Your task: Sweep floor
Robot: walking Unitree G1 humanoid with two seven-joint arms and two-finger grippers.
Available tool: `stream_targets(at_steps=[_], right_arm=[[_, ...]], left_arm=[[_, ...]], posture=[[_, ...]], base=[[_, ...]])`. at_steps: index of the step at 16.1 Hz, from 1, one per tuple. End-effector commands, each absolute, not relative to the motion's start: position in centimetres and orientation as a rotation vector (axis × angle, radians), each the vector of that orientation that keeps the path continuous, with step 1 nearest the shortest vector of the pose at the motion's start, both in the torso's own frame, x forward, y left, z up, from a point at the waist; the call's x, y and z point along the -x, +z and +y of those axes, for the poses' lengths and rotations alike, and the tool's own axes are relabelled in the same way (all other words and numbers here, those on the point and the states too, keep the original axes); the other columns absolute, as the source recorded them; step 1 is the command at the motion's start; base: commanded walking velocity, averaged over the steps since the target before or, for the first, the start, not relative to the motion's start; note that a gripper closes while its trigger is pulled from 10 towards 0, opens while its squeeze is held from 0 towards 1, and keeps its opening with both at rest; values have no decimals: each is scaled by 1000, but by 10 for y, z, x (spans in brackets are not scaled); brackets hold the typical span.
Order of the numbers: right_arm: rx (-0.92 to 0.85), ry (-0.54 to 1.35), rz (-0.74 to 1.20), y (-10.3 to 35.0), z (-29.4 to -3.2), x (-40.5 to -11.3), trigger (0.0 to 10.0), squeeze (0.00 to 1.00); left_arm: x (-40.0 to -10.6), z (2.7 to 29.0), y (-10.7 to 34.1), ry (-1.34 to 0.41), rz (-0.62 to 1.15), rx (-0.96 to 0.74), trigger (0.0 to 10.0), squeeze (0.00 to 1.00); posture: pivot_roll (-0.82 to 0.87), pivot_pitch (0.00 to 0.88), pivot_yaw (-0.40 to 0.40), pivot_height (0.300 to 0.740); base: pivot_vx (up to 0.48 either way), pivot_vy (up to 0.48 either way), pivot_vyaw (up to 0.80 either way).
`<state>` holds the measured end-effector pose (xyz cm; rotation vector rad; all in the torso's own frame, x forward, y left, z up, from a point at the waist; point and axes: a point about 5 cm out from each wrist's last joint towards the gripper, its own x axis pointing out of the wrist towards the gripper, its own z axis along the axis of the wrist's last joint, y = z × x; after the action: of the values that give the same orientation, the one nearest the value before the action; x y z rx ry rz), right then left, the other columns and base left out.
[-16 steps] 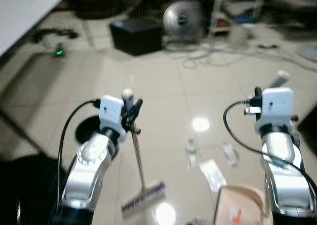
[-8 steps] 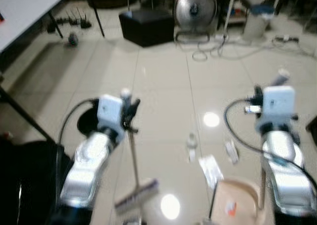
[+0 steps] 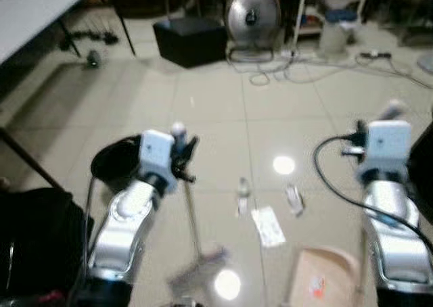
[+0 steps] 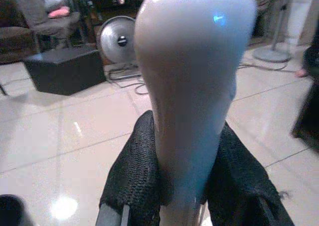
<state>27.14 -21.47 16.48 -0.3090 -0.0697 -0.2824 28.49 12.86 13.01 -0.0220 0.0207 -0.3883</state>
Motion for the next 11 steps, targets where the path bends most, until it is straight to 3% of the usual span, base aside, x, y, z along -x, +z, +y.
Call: stream_targets(at_steps=[1,2,9,11], right_arm=[[303,-258,-116,174,-206,-274,10000,0],[301,-257,-115,174,-205,-274,10000,0],[300,-260,-108,181,-207,-265,10000,0],[311,-276,-109,188,-214,-258,10000,0]], left_arm=[[-287,136,138,-371,-3,10,10000,0],[-287,136,138,-374,-10,-8,10000,0],[-290,137,144,-359,-66,-40,10000,0],[-295,130,150,-380,-99,-39,10000,0]], posture=[[33,44,65,740],[33,43,62,740],[-58,31,18,740],[-78,25,5,740]], base=[[0,480,0],[0,480,0],[0,0,0],[0,0,-666]])
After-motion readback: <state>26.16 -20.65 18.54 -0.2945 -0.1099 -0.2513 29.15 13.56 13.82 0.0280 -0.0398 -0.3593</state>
